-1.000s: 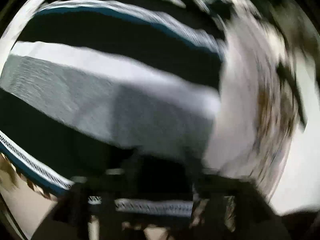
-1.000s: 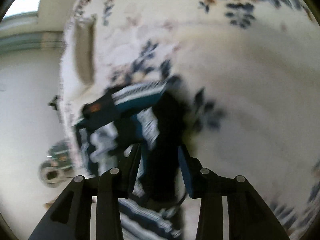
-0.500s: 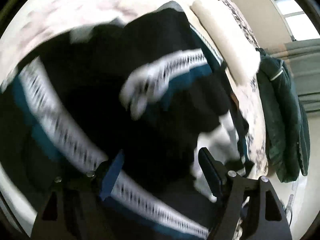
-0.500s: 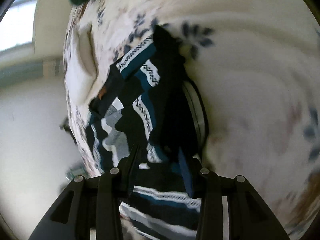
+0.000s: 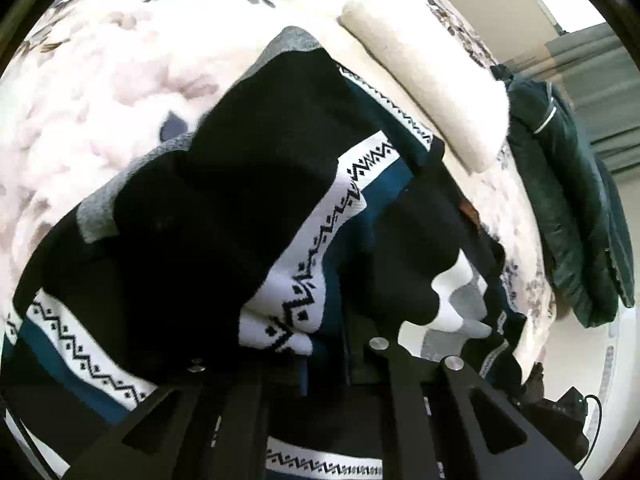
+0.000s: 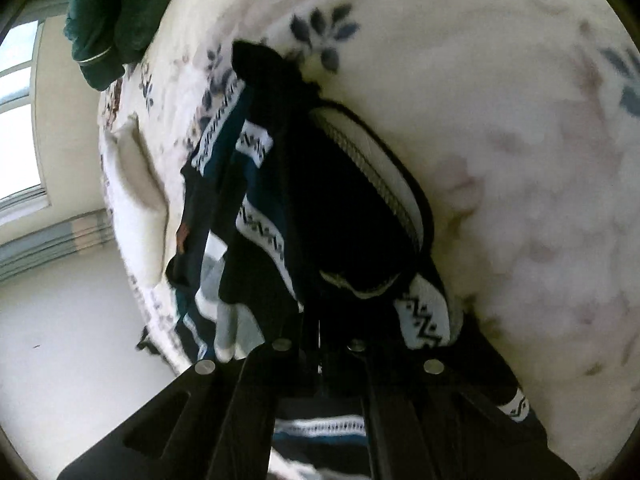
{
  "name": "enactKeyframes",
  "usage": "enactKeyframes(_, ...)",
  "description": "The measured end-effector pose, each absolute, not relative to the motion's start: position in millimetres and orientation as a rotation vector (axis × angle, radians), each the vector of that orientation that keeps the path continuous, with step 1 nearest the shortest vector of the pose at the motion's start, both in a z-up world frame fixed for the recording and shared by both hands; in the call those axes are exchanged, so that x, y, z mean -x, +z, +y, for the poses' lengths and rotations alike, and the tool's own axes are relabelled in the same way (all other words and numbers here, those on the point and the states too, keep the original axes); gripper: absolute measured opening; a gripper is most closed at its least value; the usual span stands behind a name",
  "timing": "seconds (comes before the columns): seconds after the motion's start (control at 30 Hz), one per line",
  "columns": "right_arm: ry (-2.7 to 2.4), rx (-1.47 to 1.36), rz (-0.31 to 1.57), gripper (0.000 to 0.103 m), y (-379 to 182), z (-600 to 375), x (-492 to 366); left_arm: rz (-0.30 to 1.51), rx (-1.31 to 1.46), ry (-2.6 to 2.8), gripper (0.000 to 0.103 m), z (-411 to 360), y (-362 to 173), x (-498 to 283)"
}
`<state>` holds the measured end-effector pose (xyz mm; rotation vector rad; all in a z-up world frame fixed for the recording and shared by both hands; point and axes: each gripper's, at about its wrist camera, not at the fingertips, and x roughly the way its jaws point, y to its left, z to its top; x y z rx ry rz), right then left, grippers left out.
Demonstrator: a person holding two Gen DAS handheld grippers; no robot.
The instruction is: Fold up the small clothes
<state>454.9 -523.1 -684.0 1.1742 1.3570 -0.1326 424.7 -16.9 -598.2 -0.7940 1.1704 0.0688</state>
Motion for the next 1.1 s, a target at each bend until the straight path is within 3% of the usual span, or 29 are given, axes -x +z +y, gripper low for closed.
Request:
enactKeyframes(0.13,-0.154,-1.104,1.326,0.000,-659.1,-534.2,-442.5,1.163,0.778,0.042,0.009,-13.0,-592.0,-414.6)
enactKeyframes(0.27,-0.161,-1.017,1.450,0.000,-669.2,-543.2,-432.9,1.265,0.771,0.017,0.015,-15.0,-598.6,-405.3)
enactKeyframes(0.3,-0.121,-1.005,1.466,0.001,-666.5,-544.4,-437.3,1.291,0.747,0.019,0.020,-15.2,-595.7,-402.7)
enactKeyframes(0.37,-0.068,-0.962,1.472,0.004,-655.9,-545.8,-449.8,1.302,0.677,0.008,0.042,-15.6,-582.3,-397.9)
enactKeyframes(0.4,-0.047,-0.926,1.447,0.008,-647.0,-547.5,-459.0,1.280,0.634,-0.007,0.048,-15.7,-569.3,-397.3)
enactKeyframes(0.43,-0.039,-0.896,1.424,0.024,-639.5,-548.4,-467.3,1.267,0.609,-0.010,0.056,-15.3,-563.3,-398.0)
enactKeyframes(0.5,-0.030,-0.846,1.397,0.046,-631.9,-550.5,-493.8,1.222,0.535,-0.022,0.059,-14.9,-546.3,-407.7)
enactKeyframes(0.53,-0.043,-0.825,1.411,0.048,-633.4,-552.3,-502.3,1.211,0.505,-0.025,0.059,-14.9,-541.8,-415.5)
enactKeyframes(0.67,0.012,-0.885,1.565,0.046,-678.7,-546.7,-538.7,1.204,0.433,-0.024,0.059,-9.2,-546.5,-463.1)
enactKeyframes(0.7,0.022,-0.910,1.581,0.037,-684.0,-543.7,-541.3,1.210,0.421,-0.011,0.059,-6.3,-551.2,-473.7)
enactKeyframes(0.73,0.061,-0.925,1.544,0.003,-678.5,-539.9,-542.8,1.216,0.415,-0.009,0.059,-3.7,-556.1,-483.6)
enactKeyframes(0.9,0.290,-1.027,1.166,0.002,-592.5,-539.9,-533.6,1.212,0.366,0.047,0.059,13.8,-565.5,-498.1)
enactKeyframes(1.1,0.007,-1.051,1.424,0.005,-676.5,-584.3,-516.5,1.214,0.406,0.129,0.059,39.8,-570.6,-482.4)
